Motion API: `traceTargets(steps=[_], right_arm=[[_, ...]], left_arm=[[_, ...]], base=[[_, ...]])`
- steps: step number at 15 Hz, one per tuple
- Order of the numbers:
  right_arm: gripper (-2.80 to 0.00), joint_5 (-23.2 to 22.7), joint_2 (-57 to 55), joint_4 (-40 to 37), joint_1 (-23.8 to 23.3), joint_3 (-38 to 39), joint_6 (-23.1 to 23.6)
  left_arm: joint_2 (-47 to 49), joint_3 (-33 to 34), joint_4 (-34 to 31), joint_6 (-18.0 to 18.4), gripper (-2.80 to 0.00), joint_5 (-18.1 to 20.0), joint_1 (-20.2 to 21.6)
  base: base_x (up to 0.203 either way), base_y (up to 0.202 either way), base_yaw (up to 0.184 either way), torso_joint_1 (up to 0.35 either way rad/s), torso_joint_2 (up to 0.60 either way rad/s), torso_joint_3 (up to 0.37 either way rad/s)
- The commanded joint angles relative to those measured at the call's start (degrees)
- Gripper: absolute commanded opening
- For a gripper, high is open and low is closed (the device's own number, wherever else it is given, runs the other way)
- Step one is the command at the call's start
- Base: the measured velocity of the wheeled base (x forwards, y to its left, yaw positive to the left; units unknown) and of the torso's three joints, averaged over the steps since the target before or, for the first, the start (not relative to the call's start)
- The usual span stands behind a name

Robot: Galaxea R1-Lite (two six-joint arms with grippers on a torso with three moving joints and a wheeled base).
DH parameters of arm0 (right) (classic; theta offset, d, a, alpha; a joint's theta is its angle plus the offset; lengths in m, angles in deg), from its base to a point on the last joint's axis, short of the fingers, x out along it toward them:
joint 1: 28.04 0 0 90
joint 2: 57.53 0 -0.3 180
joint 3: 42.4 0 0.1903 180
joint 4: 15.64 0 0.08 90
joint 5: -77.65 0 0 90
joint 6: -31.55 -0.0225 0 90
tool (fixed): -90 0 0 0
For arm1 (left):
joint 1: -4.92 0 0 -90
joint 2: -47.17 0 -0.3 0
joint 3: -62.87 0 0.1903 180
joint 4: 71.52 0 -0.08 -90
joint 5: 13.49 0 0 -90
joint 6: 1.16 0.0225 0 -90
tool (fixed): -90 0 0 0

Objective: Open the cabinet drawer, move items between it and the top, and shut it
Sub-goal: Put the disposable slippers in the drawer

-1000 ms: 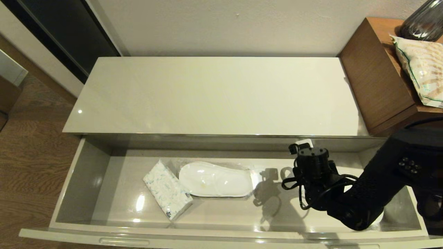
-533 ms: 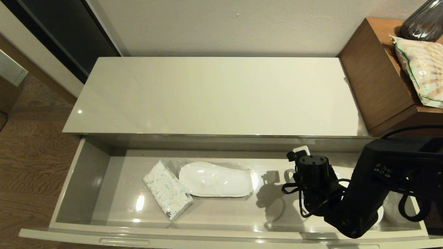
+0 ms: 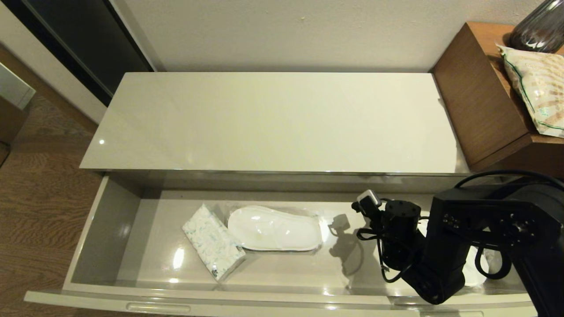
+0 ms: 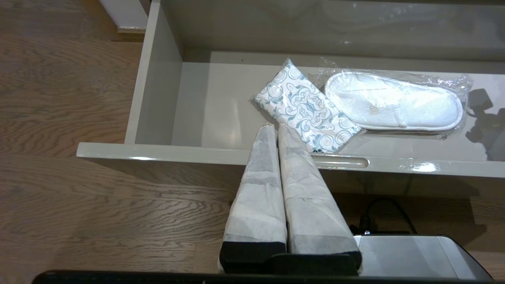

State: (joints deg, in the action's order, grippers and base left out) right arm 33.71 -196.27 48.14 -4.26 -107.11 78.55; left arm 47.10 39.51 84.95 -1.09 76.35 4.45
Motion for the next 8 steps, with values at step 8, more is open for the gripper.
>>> traceTargets(steps=[8], right_arm=[[-2.80, -9.24, -0.10, 0.52, -0.72, -1.95, 6.38]], left_arm=[[0.07, 0.00, 0.06, 0.01, -2.80, -0.02, 0.02]], base=[[0.000, 0.000, 0.000, 0.000, 0.00, 0.000]])
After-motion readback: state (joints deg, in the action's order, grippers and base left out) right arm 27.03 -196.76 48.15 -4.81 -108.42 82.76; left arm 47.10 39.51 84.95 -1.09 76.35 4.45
